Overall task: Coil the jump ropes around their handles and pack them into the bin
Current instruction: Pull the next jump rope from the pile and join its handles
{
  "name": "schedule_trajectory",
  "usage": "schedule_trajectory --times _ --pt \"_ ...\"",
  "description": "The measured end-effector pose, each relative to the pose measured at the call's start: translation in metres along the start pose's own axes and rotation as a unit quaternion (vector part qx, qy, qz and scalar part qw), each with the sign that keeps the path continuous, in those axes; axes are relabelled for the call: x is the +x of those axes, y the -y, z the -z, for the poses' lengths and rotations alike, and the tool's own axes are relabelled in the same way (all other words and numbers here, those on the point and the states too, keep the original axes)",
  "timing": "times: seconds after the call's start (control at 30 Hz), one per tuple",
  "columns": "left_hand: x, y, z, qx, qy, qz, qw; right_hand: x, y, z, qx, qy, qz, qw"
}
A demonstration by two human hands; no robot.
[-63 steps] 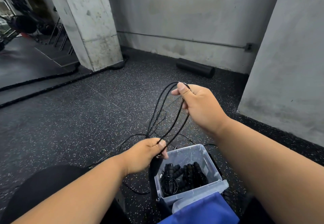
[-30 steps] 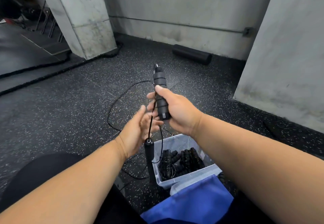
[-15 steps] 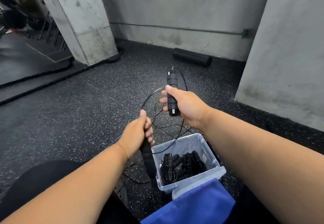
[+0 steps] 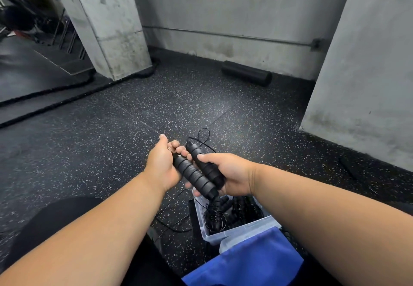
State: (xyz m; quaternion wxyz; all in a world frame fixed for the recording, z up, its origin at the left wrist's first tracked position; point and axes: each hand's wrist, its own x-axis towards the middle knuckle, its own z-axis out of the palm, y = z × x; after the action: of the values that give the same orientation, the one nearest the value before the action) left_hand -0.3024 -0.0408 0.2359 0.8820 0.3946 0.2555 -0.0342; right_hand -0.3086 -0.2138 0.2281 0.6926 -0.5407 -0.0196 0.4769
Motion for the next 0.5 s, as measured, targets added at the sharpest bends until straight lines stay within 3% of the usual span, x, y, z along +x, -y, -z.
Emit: schedule_trajectory --times 0.2,0.37,0.5 --pt "0.004 -0.008 0.009 0.003 -0.013 -0.018 1.000 0.000 0.001 -0.006 -0.049 0.070 -0.038 0.996" --pt "0.001 -0.002 0.009 0.033 -0.060 -0.082 0.994 0.000 -0.003 -0.016 -0.066 0.062 -0.031 0.995" --pt "0.003 0.003 0.011 0.049 -0.065 -0.071 0.994 0.003 -0.007 -0.020 -0.102 0.040 -0.012 0.994"
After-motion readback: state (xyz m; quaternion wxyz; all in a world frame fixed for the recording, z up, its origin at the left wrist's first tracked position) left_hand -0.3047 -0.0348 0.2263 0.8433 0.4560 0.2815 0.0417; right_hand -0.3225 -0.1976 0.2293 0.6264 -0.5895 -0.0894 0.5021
